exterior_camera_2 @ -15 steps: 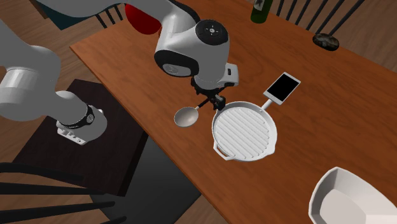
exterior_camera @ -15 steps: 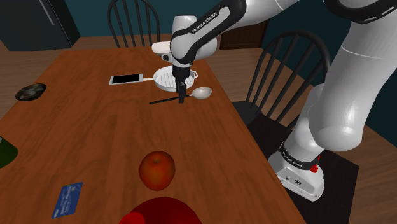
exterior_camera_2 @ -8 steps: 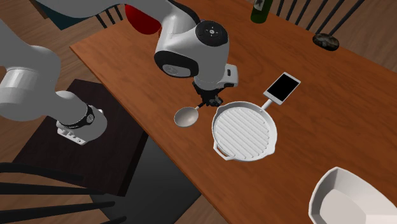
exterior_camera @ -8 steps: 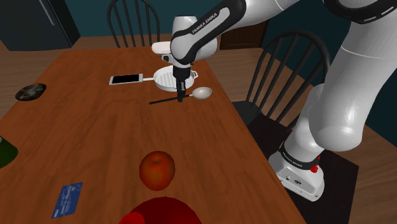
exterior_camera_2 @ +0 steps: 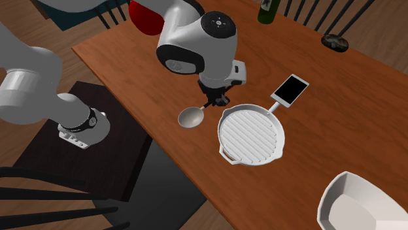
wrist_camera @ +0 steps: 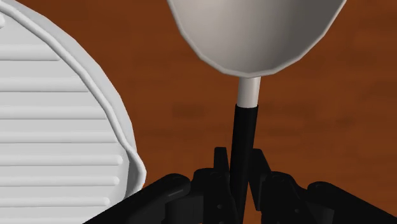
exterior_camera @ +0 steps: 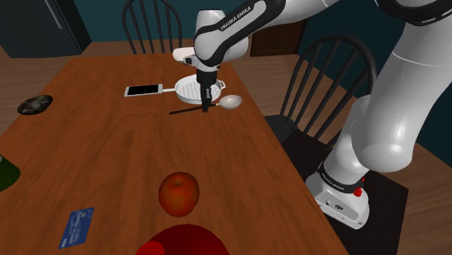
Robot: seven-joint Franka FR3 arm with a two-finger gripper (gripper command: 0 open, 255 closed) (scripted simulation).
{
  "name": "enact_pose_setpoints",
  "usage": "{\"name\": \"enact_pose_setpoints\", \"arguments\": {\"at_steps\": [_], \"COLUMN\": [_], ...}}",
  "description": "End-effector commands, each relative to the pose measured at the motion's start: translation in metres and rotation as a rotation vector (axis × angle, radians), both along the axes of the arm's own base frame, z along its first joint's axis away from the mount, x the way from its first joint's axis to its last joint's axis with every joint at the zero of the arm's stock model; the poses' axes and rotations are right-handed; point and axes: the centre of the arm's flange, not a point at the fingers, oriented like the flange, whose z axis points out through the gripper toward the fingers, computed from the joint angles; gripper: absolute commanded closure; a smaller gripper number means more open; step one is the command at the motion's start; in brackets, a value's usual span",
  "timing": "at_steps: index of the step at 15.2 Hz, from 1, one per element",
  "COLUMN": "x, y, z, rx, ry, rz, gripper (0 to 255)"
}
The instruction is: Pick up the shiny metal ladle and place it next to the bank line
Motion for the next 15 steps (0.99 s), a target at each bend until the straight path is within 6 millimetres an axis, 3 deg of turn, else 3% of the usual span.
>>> {"name": "enact_pose_setpoints", "arguments": {"at_steps": [1,15], "x": [0.0,0.0], "y": [0.001,0.001], "z": [0.009,0.083], "rx": [0.0,0.0], "ry": [0.0,0.0], "rz": [0.0,0.0], "gripper": [255,255]}}
